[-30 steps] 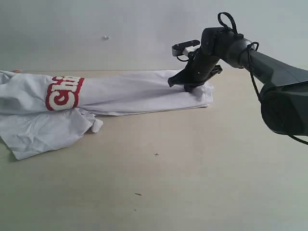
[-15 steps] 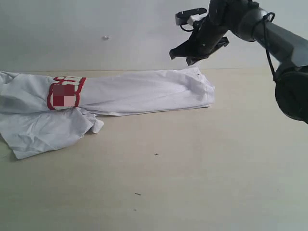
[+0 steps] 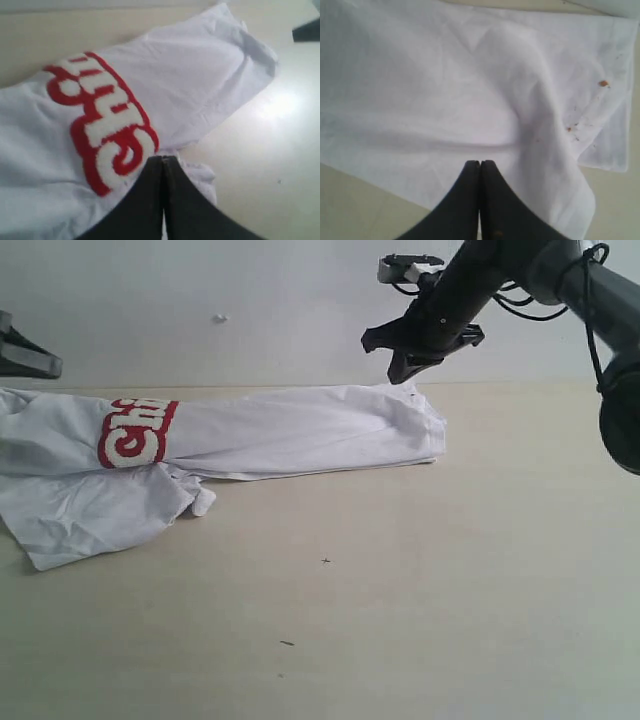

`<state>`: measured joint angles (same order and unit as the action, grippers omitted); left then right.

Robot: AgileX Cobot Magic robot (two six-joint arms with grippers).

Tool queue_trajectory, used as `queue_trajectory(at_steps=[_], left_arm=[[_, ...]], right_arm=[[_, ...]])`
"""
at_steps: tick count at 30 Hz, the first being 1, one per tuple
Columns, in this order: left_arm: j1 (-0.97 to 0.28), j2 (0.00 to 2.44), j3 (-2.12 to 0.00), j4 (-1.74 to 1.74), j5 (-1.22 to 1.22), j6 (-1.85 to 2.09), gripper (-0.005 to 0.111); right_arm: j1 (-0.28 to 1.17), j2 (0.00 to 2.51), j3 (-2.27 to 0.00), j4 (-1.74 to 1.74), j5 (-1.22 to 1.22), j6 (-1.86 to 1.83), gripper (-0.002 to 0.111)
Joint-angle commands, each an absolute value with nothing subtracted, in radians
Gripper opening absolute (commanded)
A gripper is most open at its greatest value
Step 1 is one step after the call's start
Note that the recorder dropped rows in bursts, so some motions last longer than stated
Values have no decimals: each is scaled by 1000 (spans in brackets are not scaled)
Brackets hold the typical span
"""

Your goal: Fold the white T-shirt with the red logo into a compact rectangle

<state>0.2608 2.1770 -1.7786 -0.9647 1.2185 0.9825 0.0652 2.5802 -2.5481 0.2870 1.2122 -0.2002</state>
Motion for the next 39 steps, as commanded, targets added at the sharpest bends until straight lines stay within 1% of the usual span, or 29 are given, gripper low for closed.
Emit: queue_trajectory(at_steps=[1, 6, 12, 15, 21, 24, 27, 32, 35, 39], left_arm=[[136, 2173, -1668, -761, 1181, 955, 0], [70, 2197, -1597, -642, 1147, 892, 0], [64, 2270, -1597, -451, 1115, 716, 0], [64, 2290, -1597, -363, 1148, 666, 0], [70, 2294, -1558, -353, 1207, 649, 0], [68, 2292, -1505, -347, 1215, 647, 0], [68, 2286, -1480, -361, 1221, 647, 0], [68, 2266, -1456, -430, 1221, 687, 0], [68, 2231, -1419, -427, 1189, 702, 0], [68, 2169, -1353, -421, 1150, 702, 0]], right_arm=[[63, 2637, -2546, 278, 1201, -215, 0], [61, 2716, -2546, 223, 1163, -164, 0], [61, 2759, -2546, 180, 1184, -122, 0], [61, 2761, -2546, 180, 1221, -125, 0], [61, 2749, -2539, 184, 1221, -135, 0], [61, 2732, -2502, 262, 1221, -140, 0], [61, 2696, -2437, 311, 1221, -174, 0], [58, 2599, -2289, 238, 1221, -193, 0], [53, 2496, -2154, 232, 1221, -201, 0], [53, 2347, -1893, 222, 1076, -221, 0]])
